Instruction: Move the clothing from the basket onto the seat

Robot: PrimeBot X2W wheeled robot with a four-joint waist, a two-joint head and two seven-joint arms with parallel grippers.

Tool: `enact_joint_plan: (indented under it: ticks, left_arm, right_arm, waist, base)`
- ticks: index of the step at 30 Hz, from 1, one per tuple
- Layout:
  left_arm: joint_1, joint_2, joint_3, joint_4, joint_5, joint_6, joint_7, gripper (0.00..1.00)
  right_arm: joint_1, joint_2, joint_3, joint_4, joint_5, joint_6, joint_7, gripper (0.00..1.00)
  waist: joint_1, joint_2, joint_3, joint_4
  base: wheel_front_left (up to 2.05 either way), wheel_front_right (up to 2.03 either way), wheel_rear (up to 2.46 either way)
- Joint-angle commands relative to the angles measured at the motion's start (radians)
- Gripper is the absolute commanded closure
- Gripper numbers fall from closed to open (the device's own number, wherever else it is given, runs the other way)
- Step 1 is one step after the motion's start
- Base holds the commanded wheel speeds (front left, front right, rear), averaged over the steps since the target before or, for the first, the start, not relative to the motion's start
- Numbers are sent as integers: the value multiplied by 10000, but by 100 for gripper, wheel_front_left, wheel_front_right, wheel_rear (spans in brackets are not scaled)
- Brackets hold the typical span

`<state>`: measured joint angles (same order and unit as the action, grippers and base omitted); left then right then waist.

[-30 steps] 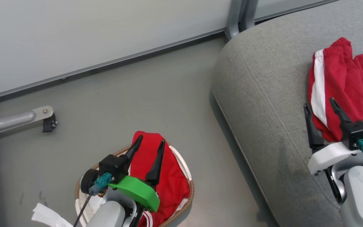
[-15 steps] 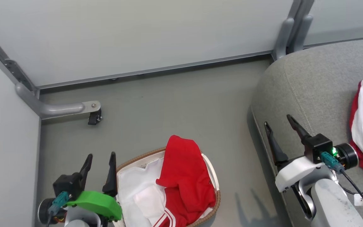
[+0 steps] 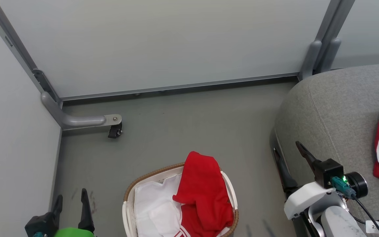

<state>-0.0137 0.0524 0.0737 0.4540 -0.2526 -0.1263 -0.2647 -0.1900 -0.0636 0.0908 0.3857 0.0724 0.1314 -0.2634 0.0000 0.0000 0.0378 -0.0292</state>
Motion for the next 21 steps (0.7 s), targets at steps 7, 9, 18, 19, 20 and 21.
enact_joint_plan:
  ticks: [7, 9, 18, 19, 20, 21]
  left_arm:
    - [182, -11, -218, 34, -292, -10, 5, 0]
    - [-5, -12, -449, 87, -349, -18, 5, 0]
    - [-1357, -6, -1874, 565, -1201, -47, 5, 0]
    - [-1549, -8, -2012, 593, -1222, -48, 5, 0]
    - [-1800, -5, -2232, 657, -1302, -49, 5, 0]
    - [-1977, 0, -2376, 708, -1369, -50, 5, 0]
  right_arm:
    - [143, 37, -83, -60, -75, -14, -20, 0]
    - [25, 47, -87, -107, -92, -14, -20, 0]
    - [-1038, 102, 83, -728, -43, -14, -20, 0]
    - [-1179, 108, 133, -802, -46, -14, -20, 0]
    - [-1336, 111, 160, -891, -42, -14, -20, 0]
    - [-1445, 108, 217, -969, 9, -14, -20, 0]
  waist:
    - [0, 0, 183, -50]
    - [0, 0, 337, -76]
    - [0, 0, 1947, -546]
    - [0, 0, 2157, -612]
    - [0, 0, 2367, -674]
    - [0, 0, 2558, -735]
  base:
    - [0, 0, 0]
    - [0, 0, 0]
    - [0, 0, 0]
    - [0, 0, 0]
    - [0, 0, 0]
    - [0, 0, 0]
